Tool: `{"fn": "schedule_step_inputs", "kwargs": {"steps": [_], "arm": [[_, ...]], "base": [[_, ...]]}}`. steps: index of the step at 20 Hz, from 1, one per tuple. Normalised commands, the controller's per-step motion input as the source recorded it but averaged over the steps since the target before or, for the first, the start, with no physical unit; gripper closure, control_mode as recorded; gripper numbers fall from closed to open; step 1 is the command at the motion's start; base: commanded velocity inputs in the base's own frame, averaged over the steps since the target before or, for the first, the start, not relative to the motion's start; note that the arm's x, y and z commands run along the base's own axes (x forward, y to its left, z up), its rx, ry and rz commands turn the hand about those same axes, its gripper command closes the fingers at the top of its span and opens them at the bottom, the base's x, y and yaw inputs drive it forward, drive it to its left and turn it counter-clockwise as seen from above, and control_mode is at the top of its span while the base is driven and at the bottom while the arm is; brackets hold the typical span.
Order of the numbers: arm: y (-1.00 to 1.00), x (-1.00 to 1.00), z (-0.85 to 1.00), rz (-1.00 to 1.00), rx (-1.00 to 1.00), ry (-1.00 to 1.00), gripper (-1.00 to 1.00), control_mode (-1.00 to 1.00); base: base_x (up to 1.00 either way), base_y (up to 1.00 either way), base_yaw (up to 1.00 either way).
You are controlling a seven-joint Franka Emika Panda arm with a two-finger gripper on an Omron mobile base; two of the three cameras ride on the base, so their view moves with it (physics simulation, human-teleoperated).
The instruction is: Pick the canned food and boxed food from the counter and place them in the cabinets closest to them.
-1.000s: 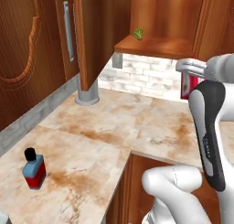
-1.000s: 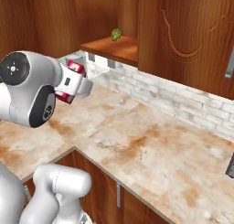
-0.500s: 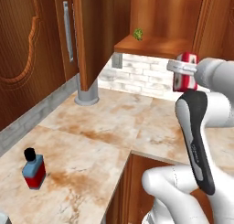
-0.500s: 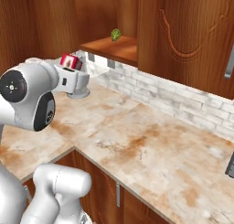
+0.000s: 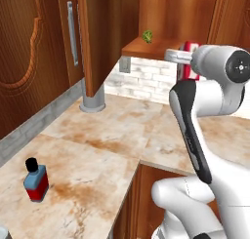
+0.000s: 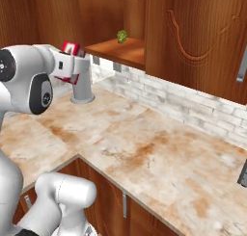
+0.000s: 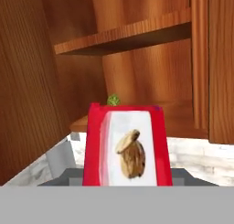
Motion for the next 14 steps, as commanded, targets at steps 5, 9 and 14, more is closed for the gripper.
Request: {"fn": "schedule_step_inputs", "kwargs": {"steps": [5,9,14], "arm": [[0.0,0.07,0.0,-0.04,-0.02,0.05,1.0,-1.0],[0.0,0.15,0.0,0.0,0.0,0.0,1.0,-1.0],[-0.06,0.28,0.0,-0.07,0.0,0.03,1.0,-1.0]], "base": [[0.0,0.0,0.0],[0.0,0.0,0.0],[0.0,0.0,0.0]]}}
